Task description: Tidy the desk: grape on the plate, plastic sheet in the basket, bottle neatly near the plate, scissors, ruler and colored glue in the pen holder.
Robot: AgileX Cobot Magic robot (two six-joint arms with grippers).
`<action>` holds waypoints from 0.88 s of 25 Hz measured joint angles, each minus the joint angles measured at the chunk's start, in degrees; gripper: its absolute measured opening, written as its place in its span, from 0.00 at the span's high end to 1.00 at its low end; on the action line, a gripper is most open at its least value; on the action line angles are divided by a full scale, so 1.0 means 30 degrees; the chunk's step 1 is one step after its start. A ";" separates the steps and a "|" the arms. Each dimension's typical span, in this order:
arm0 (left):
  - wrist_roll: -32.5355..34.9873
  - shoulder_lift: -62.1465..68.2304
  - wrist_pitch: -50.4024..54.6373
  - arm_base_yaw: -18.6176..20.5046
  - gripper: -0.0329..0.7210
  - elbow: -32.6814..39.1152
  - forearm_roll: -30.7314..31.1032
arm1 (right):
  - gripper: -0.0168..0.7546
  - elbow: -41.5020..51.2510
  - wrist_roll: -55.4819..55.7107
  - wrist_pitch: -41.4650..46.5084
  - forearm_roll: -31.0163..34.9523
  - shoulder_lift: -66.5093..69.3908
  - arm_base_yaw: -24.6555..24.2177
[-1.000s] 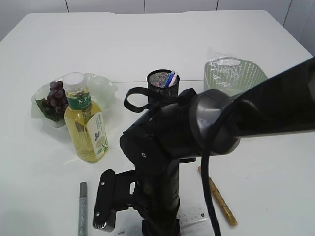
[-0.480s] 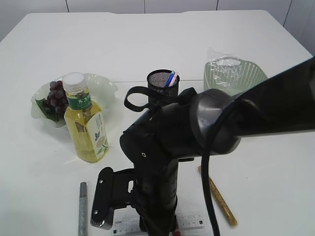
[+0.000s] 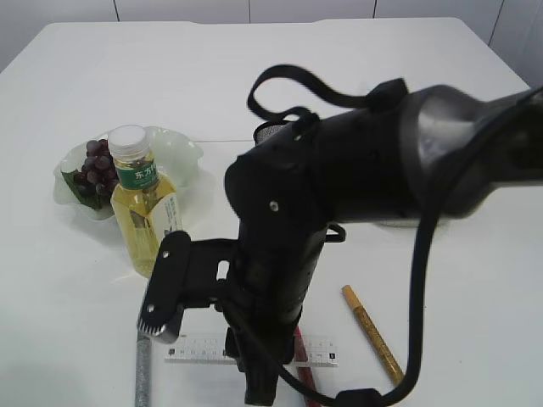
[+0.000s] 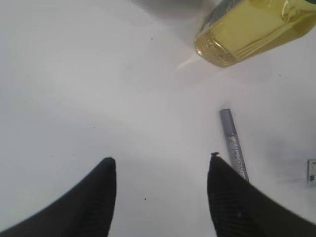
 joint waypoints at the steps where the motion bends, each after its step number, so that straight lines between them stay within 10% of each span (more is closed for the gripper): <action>1: 0.0000 0.0000 0.0000 0.0000 0.38 0.0000 0.0000 | 0.64 0.0000 -0.0035 -0.0083 0.0383 -0.0310 -0.0183; 8: 0.0000 0.0000 0.0000 0.0000 0.38 0.0000 0.0000 | 0.64 -0.0123 -0.2000 -0.0817 0.4996 -0.2292 -0.3322; 22: 0.0013 0.0000 0.0497 0.0000 0.38 0.0000 0.0282 | 0.64 -0.0123 -1.8128 -0.1660 2.5168 -0.2624 -1.1168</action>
